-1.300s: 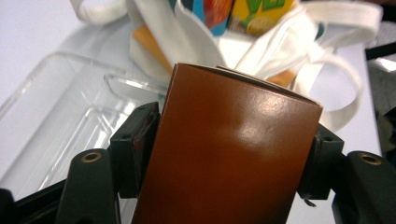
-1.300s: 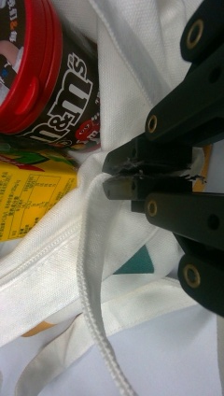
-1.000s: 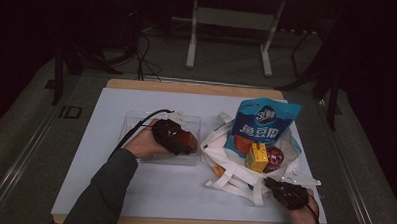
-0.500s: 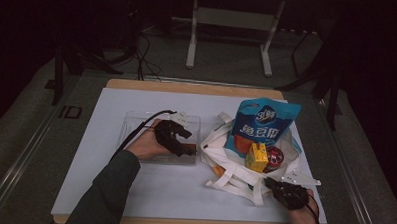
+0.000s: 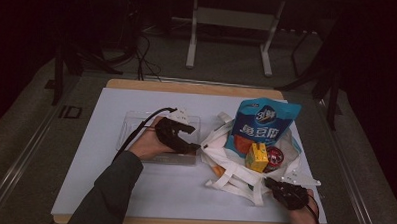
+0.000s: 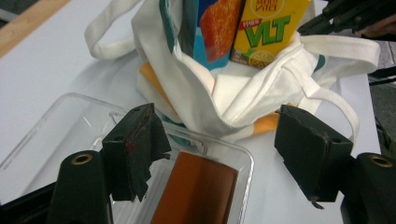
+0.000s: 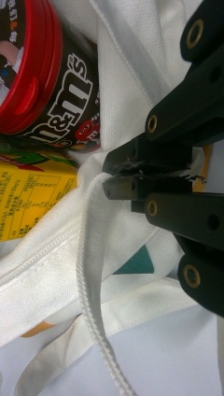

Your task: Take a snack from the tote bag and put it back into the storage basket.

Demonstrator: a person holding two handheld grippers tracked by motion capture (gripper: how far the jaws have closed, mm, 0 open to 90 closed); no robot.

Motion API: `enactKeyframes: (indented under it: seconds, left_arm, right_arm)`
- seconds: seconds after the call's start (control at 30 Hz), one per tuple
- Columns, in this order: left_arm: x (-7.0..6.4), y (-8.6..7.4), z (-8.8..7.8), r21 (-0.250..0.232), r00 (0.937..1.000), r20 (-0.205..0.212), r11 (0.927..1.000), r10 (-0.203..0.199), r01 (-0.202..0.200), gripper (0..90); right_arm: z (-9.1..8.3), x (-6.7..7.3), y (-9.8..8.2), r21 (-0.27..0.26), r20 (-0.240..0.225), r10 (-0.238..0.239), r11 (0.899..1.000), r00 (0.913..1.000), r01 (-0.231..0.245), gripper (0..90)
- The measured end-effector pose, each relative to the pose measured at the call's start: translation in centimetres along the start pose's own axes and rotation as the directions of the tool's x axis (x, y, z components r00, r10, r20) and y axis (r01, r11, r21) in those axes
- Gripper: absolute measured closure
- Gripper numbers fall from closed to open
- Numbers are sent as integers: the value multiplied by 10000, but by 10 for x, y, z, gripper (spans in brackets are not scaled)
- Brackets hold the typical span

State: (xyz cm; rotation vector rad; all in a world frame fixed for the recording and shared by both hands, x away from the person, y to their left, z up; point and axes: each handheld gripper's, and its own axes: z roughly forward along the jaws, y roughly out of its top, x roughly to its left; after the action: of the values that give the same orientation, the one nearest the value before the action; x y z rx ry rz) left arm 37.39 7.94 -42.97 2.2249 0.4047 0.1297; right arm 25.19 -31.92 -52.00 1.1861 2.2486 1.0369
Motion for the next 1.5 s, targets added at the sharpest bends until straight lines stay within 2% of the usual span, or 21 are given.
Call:
enactKeyframes:
  seconds: [0.03, 0.13, 0.57, 0.73, 1.0, 1.23, 1.3, 1.5]
  left_arm:
    - [-1, 2, -1, -302, 10000, 35, 9995, -61, 62, 300]
    - [-2, 4, -2, -560, 9998, 102, 9983, -142, 148, 301]
    - [-13, 15, 5, -912, 10000, 18, 9958, -70, 71, 300]
    - [-18, 21, 9, -1168, 9997, -250, 9931, -87, 57, 301]
    - [-31, 30, 17, -1556, 9946, -1036, 9878, -67, -95, 299]
    - [-40, 37, 32, -1444, 9922, -1243, 9893, 12, -193, 297]
    - [-41, 39, 38, -1336, 9943, -1065, 9909, -16, -128, 301]
    - [-49, 45, 54, -1058, 9954, -936, 9939, 227, -326, 301]
  right_arm:
    - [0, 0, 0, 1, 1, -2, 10000, 10000, 2, 857]
    - [0, 0, 0, -9, 7, 0, 10000, 10000, 0, 857]
    - [0, 0, -1, -48, 7, 8, 10000, 10000, -8, 857]
    - [0, 0, -1, -66, 12, 17, 10000, 10000, -17, 856]
    - [0, 0, -1, -99, 38, 59, 9999, 10000, -59, 856]
    - [0, 0, -2, -96, 41, 52, 9999, 10000, -52, 856]
    - [0, 0, -2, -96, 36, 66, 9999, 10000, -66, 856]
    - [0, 0, -2, -107, 29, 60, 9999, 10000, -60, 856]
